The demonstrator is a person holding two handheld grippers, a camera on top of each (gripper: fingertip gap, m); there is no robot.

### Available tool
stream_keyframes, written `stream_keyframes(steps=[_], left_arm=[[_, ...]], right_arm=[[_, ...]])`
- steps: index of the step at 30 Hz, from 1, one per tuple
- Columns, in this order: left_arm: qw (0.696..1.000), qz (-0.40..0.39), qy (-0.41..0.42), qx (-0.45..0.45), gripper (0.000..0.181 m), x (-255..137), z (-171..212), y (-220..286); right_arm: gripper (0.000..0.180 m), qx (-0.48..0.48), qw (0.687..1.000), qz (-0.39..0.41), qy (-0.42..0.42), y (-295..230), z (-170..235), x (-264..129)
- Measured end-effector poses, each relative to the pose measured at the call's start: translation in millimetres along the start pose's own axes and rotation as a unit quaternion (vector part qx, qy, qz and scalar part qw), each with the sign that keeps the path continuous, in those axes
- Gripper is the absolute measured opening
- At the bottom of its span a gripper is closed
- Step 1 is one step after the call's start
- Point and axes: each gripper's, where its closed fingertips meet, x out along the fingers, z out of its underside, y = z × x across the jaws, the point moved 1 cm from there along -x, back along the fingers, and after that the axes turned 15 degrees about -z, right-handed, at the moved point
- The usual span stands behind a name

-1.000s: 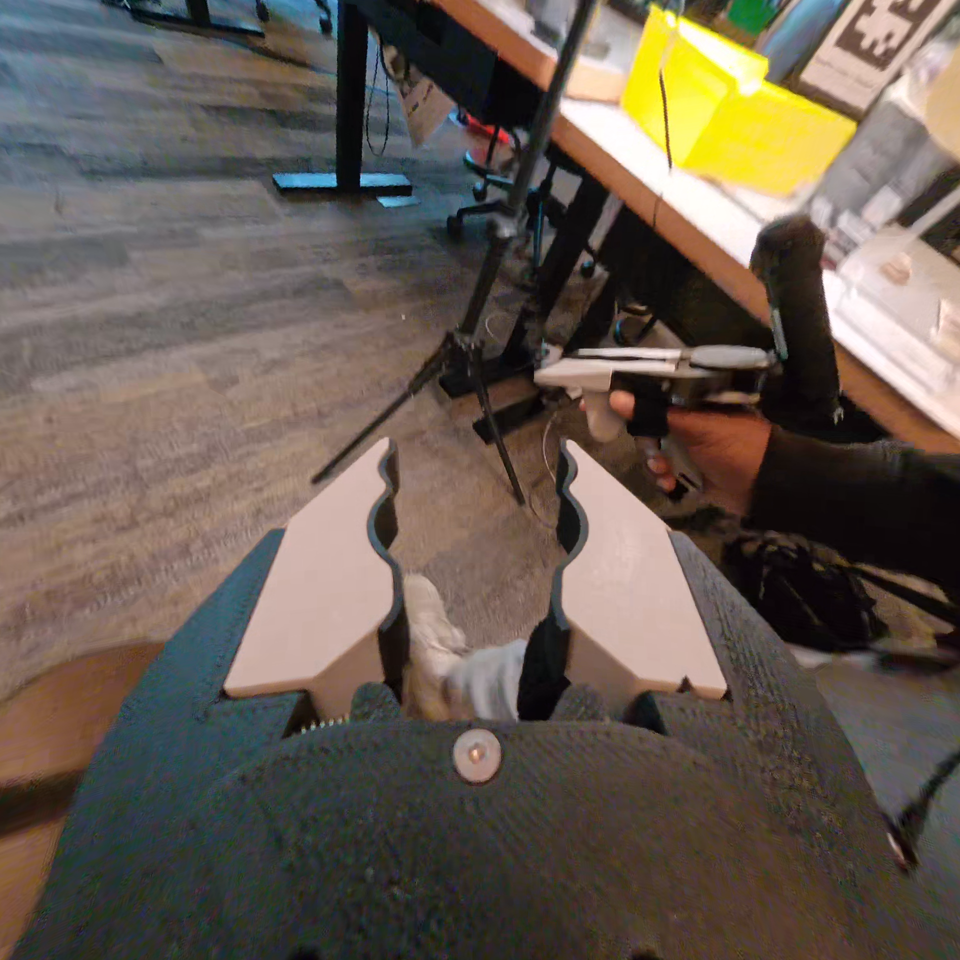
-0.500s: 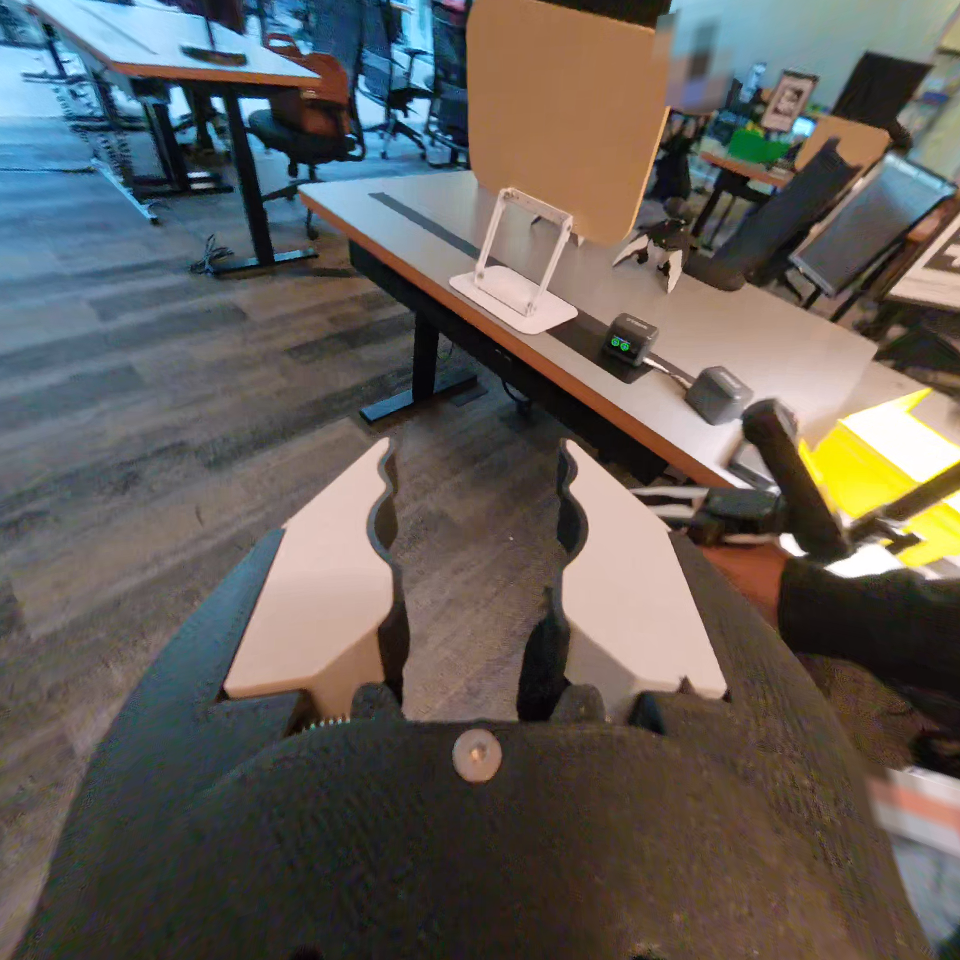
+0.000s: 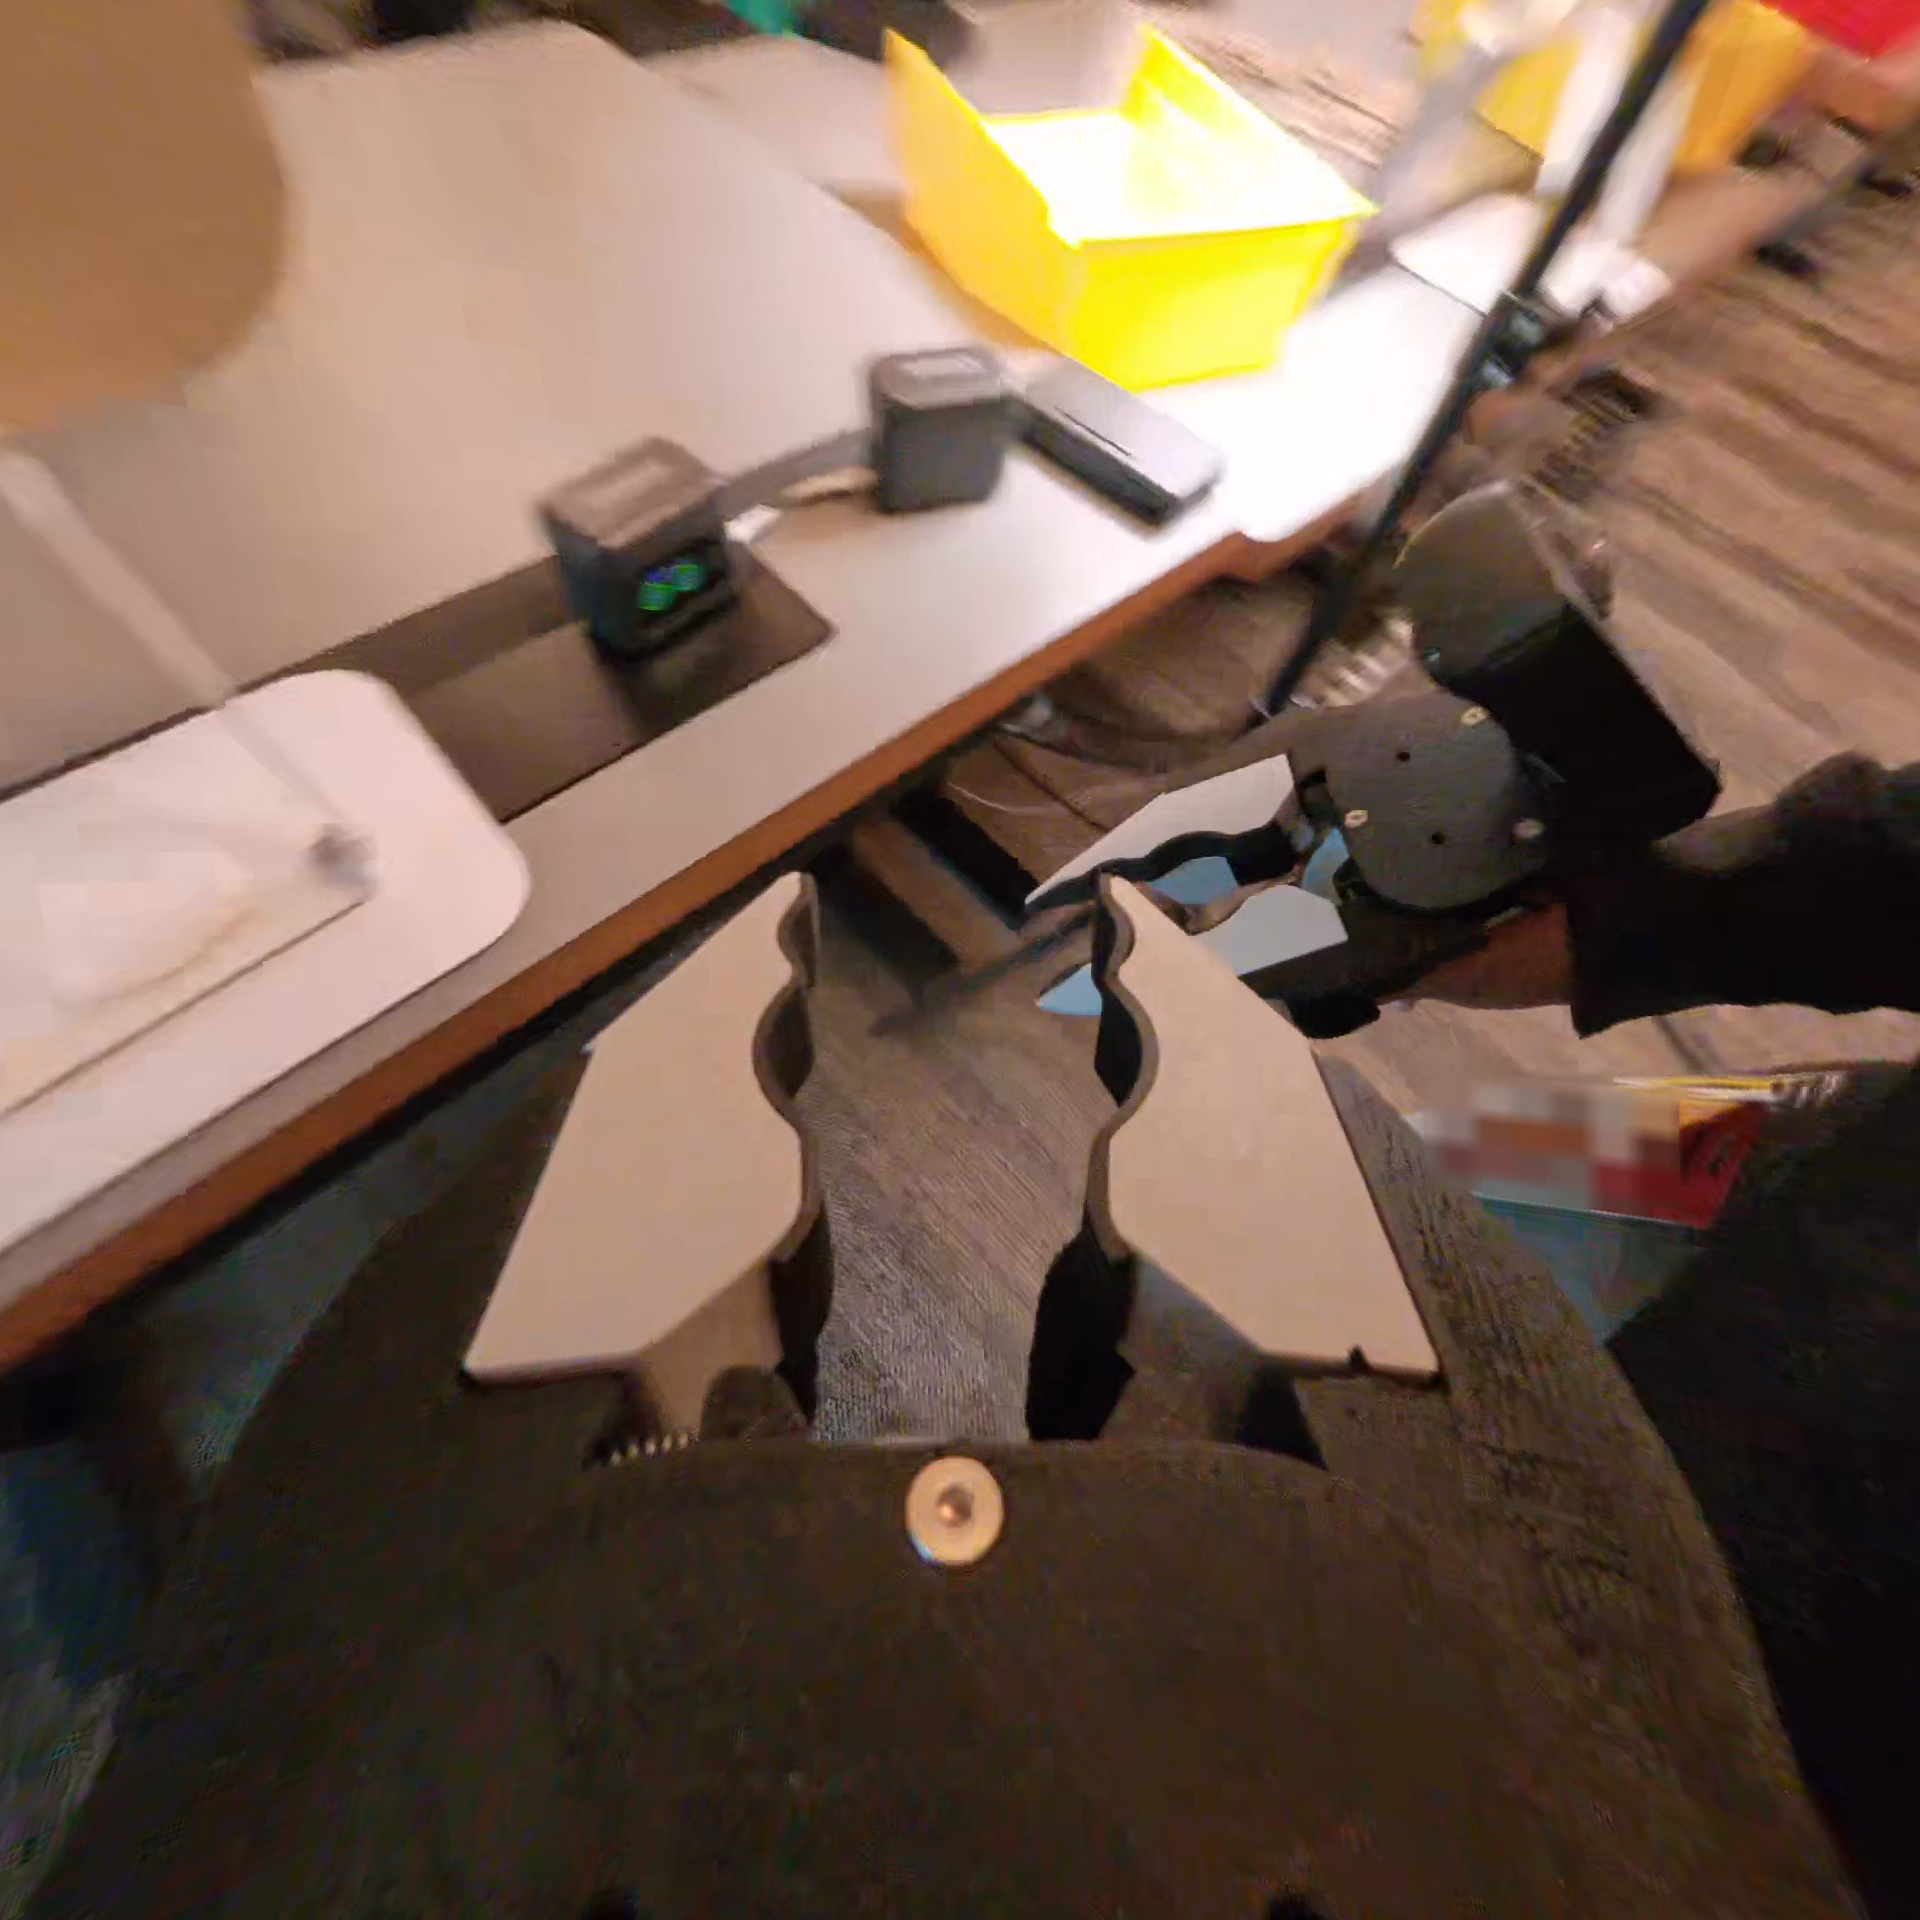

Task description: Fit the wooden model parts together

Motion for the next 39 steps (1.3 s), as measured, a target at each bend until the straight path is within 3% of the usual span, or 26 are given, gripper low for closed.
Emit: stream_keyframes(steps=[3, 5, 8, 13, 17, 22, 24, 28, 31, 35, 39], left_arm=[[0.989, 0.125, -0.049, 0.069, 0.048, 20.1, 16.3, 9.8], [0.970, 0.186, -0.088, 0.128, 0.046, 27.5, 48.3, 18.2], [0.933, 0.259, -0.136, 0.210, 0.043, 46.6, 121.3, 30.9], [0.902, 0.283, -0.227, 0.232, 0.036, 121.4, 261.1, 39.6], [0.909, 0.259, -0.243, 0.218, 0.037, 226.2, 340.6, 21.9], [0.923, 0.245, -0.200, 0.219, 0.034, 416.2, 455.6, -30.4], [0.925, 0.235, -0.176, 0.242, 0.031, 483.2, 501.5, -56.3], [0.930, 0.214, -0.137, 0.265, 0.032, 596.7, 568.9, -94.0], [0.928, 0.218, -0.120, 0.277, 0.031, 646.6, 598.6, -94.8], [0.921, 0.210, -0.138, 0.297, 0.029, 677.9, 630.1, -103.5], [0.921, 0.207, -0.165, 0.286, 0.025, 682.8, 648.9, -111.7]], right_arm=[[0.035, 0.097, 0.987, 0.122, 0.031, -11.7, 6.6, -19.0], [0.036, 0.161, 0.966, 0.196, 0.045, -25.2, 29.2, -30.3], [0.037, 0.229, 0.926, 0.295, 0.064, -58.1, 82.1, -41.0], [0.036, 0.341, 0.844, 0.407, 0.079, -141.0, 178.8, -32.9], [0.036, 0.429, 0.762, 0.474, 0.098, -187.1, 255.3, -1.8], [0.035, 0.466, 0.646, 0.576, 0.186, -194.2, 384.5, 39.4], [0.034, 0.457, 0.615, 0.612, 0.193, -194.3, 444.7, 52.9], [0.034, 0.412, 0.605, 0.657, 0.181, -185.3, 532.4, 65.3], [0.034, 0.397, 0.610, 0.665, 0.164, -178.2, 566.2, 74.8], [0.033, 0.409, 0.627, 0.651, 0.125, -182.3, 572.2, 79.7], [0.032, 0.420, 0.625, 0.651, 0.098, -194.0, 552.7, 64.5]])
